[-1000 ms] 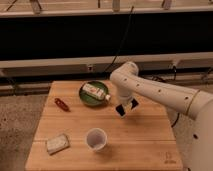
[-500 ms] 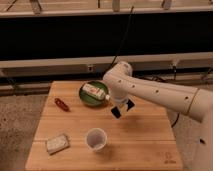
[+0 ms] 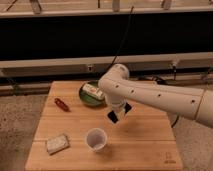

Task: Place the eraser in the ceramic cup

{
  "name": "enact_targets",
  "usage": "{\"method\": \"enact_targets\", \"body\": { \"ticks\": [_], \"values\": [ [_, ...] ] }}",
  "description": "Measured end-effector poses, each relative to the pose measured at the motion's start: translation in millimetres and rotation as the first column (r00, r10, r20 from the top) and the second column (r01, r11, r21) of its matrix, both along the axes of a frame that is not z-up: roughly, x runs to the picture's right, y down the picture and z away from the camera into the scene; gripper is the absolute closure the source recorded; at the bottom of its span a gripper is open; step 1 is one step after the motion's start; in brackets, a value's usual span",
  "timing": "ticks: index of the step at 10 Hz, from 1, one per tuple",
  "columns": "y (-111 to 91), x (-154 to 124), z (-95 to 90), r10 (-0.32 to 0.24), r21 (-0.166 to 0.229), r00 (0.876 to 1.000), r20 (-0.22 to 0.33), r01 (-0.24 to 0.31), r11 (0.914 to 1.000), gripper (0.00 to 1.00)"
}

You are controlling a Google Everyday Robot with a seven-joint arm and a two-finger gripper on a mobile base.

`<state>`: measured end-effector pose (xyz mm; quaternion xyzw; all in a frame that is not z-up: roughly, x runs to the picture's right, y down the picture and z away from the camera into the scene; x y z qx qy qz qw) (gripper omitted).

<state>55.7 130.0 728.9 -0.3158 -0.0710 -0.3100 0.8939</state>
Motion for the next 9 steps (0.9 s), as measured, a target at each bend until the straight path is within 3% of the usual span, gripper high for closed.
{"method": "enact_targets", "body": {
  "ticks": [5,9],
  "values": [
    [22.4,-42.1,-37.7,-0.073,-0.008,0.996,0.06,0.073,0.9973,1.0],
    [38.7,-62.6,-51.6,-0.109,-0.018,0.989,0.103,0.111,0.9936,1.0]
  ]
}}
